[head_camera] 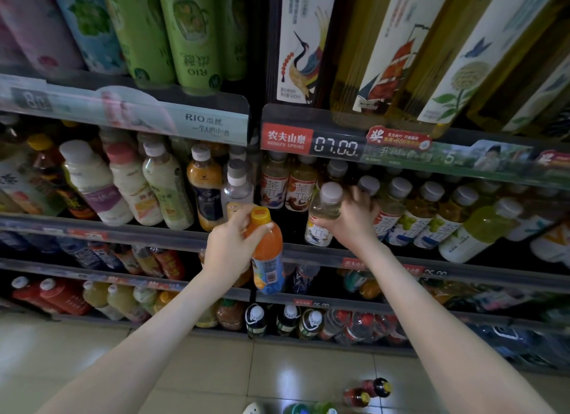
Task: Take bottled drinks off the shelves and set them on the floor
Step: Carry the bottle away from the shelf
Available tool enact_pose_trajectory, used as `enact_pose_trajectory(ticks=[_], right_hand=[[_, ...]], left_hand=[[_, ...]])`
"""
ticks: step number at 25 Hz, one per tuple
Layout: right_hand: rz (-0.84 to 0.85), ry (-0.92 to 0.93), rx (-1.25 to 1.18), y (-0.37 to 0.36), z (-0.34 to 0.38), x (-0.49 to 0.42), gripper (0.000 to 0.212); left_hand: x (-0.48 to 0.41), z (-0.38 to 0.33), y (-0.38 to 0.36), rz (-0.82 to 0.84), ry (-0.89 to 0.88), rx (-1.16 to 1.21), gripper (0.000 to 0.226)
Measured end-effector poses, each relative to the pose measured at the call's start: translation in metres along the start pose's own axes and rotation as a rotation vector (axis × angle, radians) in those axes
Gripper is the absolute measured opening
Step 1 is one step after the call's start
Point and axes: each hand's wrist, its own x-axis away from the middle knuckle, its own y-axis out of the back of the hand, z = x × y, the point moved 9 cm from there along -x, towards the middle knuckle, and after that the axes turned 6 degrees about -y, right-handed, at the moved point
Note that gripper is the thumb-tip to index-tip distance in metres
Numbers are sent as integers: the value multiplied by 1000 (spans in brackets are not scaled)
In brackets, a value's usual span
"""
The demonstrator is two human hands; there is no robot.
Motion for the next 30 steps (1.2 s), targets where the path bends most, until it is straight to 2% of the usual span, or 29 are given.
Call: enact_pose_trajectory(ticks=[2, 6, 10, 12, 17, 20, 23, 26, 30], right_hand=[[12, 35, 72, 7, -7, 3, 87], [-96, 109, 144, 43, -19, 4, 97], [10, 19, 215, 42, -51, -16, 84], [-40, 44, 273, 40, -52, -17, 77], [-226, 147, 321, 48, -43, -4, 76], [-393, 345, 199, 42, -24, 27, 84], [-374, 641, 377, 6, 10, 51, 100], [-370, 662, 652, -16, 23, 44, 90], [-404, 693, 634, -17, 30, 41, 73]], left_hand=[[-3, -13, -9, 12, -36, -18, 46], [-12, -31, -35, 58, -52, -16, 49], [-18, -42, -60, 105, -26, -14, 50], [-18, -48, -67, 107, -18, -18, 53], [-16, -48, -64, 61, -5, -8, 54], [-10, -46, -53, 17, 10, -26, 54], [-4, -39, -40, -5, 23, -51, 52], [2, -34, -29, 0, 31, -94, 48], [13, -29, -16, -13, 29, -89, 44]])
